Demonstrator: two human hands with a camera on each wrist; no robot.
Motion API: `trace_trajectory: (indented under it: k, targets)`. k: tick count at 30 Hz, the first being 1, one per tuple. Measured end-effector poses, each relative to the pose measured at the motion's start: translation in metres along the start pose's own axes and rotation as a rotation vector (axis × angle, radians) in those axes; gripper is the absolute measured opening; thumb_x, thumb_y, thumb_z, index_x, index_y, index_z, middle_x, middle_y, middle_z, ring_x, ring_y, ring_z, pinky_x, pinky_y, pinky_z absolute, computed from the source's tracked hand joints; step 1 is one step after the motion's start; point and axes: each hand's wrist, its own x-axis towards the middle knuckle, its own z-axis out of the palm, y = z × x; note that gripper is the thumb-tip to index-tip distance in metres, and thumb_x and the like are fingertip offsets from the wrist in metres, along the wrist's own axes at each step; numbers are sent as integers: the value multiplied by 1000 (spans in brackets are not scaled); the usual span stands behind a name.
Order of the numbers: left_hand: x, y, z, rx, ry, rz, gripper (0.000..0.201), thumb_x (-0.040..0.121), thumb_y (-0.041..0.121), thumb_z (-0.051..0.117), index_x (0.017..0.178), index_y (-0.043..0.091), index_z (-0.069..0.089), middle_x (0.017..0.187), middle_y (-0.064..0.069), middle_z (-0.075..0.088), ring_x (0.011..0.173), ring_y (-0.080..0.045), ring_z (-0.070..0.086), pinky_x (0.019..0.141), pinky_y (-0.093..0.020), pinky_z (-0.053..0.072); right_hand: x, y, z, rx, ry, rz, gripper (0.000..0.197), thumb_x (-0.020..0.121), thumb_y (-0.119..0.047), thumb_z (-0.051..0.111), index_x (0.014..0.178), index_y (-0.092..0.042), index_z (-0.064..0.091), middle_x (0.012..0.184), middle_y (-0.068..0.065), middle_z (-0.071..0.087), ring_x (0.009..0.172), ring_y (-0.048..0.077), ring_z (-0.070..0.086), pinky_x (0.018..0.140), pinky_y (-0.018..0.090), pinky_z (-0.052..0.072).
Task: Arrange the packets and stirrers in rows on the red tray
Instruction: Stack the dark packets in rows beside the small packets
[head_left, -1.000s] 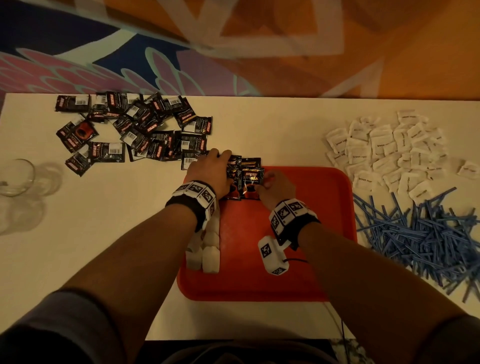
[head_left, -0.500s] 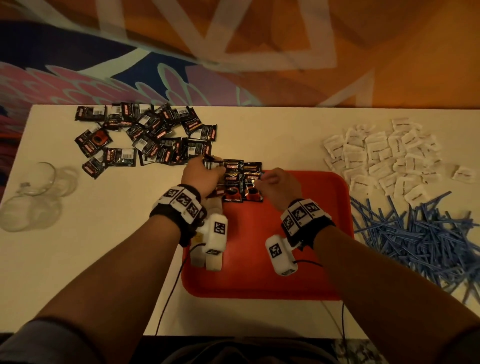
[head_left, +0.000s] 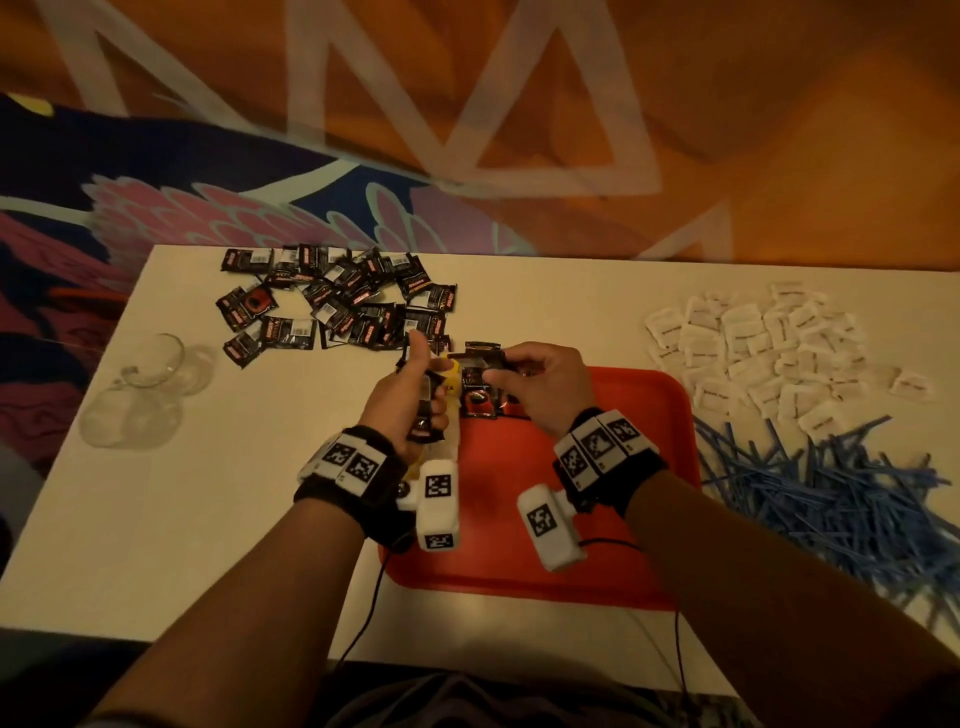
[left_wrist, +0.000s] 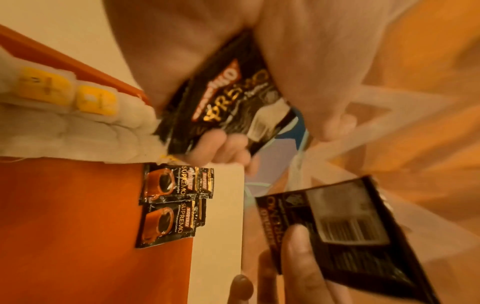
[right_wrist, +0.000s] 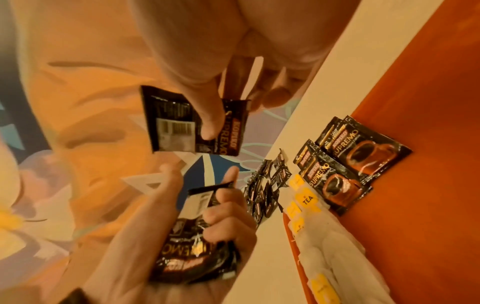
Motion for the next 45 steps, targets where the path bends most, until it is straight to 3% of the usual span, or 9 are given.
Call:
trace_trajectory:
  k: [4,8,10,13,16,20,31,37,45]
  targets:
    - [-17,-1,1,-77,-260,-116,45,81,55,64,98,13,61,68,-4,54,46,-11,46,41,-21,40,-9,-7,2,-76,-86,-188,38,74,11,68,80,-27,75,94,-8,69,87,0,62,69,9,48]
    - [-31,4,7,-56,-103,-3,8,91,15,65,96,8,64,70,-9,69,52,-20,65,47,-25,51,-15,-3,1,-139,-137,-201,50,78,8,64,81,-41,70,108,-11,63,101,14,62,84,27,53]
    - [-28,2,5,-74,-29,87,9,90,10,68,99,10,67,86,-14,74,72,-26,72,63,-34,57,-19,-2,0,-34,-115,-77,43,84,5,60,89,-37,67,104,-8,65,94,21,64,76,34,55]
    - [-26,-4,4,-75,10,176,17,87,9,72,104,11,68,101,-19,73,89,-34,71,75,-42,56,-27,-6,0,85,-183,138,15,88,-15,69,101,-19,63,97,5,70,84,16,66,63,27,50]
    - [-23,-9,5,-34,24,221,11,87,10,73,96,13,67,95,-17,72,84,-33,69,73,-41,55,-31,-1,2,-48,-249,88,11,83,-18,76,89,-13,68,75,1,69,61,3,64,56,19,47]
    - [-26,-10,3,78,46,187,19,88,25,72,81,10,63,66,-8,56,53,-19,48,52,-29,40,-30,8,1,-199,-233,39,6,79,-21,79,83,-18,75,81,1,73,75,10,66,66,24,50]
    - [-6,-27,-20,105,130,-4,40,80,52,75,85,13,70,65,-5,57,51,-18,48,51,-29,40,-28,40,11,-449,-289,94,16,86,-25,73,85,-10,75,74,5,66,63,9,51,49,12,34]
    - [1,-29,-49,47,115,-22,21,93,31,66,99,12,72,69,0,59,54,-13,49,51,-28,40,-7,73,18,-554,-142,297,26,88,-26,70,111,-15,68,102,-4,68,82,4,55,54,10,34]
    - [11,-36,-83,21,124,-75,17,94,28,65,95,12,72,68,0,57,55,-14,48,51,-28,40,25,90,42,-572,-53,435,14,84,-25,75,91,-20,63,97,-5,62,75,3,52,46,9,29]
